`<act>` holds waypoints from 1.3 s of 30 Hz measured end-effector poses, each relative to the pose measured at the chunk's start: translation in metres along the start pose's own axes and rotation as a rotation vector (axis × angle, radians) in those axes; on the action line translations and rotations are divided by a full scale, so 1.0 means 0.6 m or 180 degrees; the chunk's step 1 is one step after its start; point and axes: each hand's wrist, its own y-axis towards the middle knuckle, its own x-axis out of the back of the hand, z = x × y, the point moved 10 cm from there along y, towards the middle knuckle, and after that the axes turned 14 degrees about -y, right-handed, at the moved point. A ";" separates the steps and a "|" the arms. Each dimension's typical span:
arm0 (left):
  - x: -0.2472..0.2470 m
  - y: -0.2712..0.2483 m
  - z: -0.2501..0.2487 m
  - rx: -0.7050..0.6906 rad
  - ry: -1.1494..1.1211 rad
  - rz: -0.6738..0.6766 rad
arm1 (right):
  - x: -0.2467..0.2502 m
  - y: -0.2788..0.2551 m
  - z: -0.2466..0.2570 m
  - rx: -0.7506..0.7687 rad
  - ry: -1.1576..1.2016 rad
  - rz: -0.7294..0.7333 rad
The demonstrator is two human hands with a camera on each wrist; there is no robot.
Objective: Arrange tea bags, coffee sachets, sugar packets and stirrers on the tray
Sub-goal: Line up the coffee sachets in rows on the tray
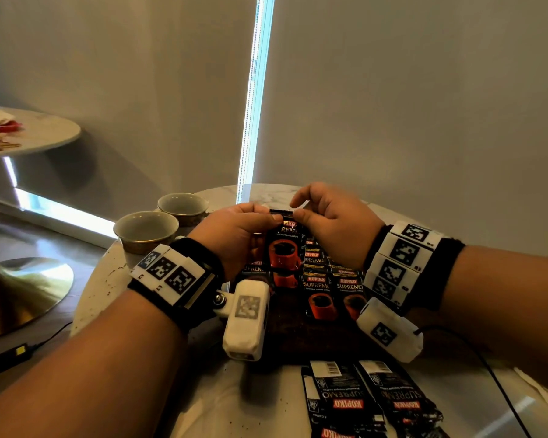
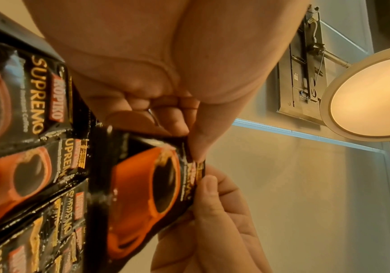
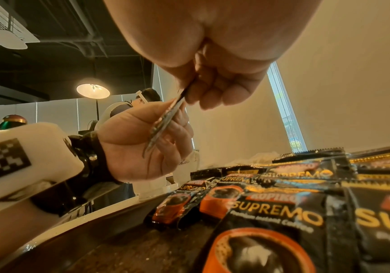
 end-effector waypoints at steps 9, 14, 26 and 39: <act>0.007 -0.005 0.000 0.0014 0.0131 -0.0150 | -0.015 -0.026 0.059 0.0957 -0.1499 0.0486; 0.010 -0.007 0.006 0.0113 0.0274 -0.0181 | -0.028 -0.027 0.069 0.1091 -0.1637 0.0422; 0.039 -0.007 -0.006 0.0342 -0.0320 -0.0602 | -0.041 -0.001 0.034 0.0637 -0.1495 0.0536; 0.050 -0.012 -0.027 0.0029 -0.0713 -0.0713 | -0.122 -0.008 0.041 0.0573 -0.1964 0.1502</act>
